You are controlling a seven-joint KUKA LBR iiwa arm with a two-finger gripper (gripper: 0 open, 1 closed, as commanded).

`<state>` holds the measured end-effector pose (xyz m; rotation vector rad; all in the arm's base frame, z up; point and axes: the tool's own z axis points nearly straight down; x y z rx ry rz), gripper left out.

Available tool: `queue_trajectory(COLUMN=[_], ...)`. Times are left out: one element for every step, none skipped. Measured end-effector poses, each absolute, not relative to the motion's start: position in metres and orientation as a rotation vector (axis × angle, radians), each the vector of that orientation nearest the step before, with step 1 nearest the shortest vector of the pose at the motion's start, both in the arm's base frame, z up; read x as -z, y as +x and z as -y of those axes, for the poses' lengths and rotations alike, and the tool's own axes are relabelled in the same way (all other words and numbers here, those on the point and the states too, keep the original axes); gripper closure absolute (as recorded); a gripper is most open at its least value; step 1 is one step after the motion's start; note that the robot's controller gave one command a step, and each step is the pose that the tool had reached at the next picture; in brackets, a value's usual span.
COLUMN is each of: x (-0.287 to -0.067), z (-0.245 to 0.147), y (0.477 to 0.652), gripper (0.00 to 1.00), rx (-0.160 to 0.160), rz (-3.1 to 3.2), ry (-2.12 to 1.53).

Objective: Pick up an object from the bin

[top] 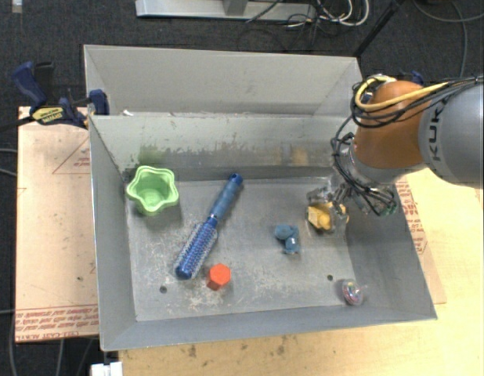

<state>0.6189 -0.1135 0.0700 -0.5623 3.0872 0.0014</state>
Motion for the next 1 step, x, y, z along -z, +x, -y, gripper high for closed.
queue_trajectory(x=[-0.2047], z=[0.1088], y=[0.6091], gripper=[1.00], rx=[0.005], rz=[-3.073], ry=[-0.593])
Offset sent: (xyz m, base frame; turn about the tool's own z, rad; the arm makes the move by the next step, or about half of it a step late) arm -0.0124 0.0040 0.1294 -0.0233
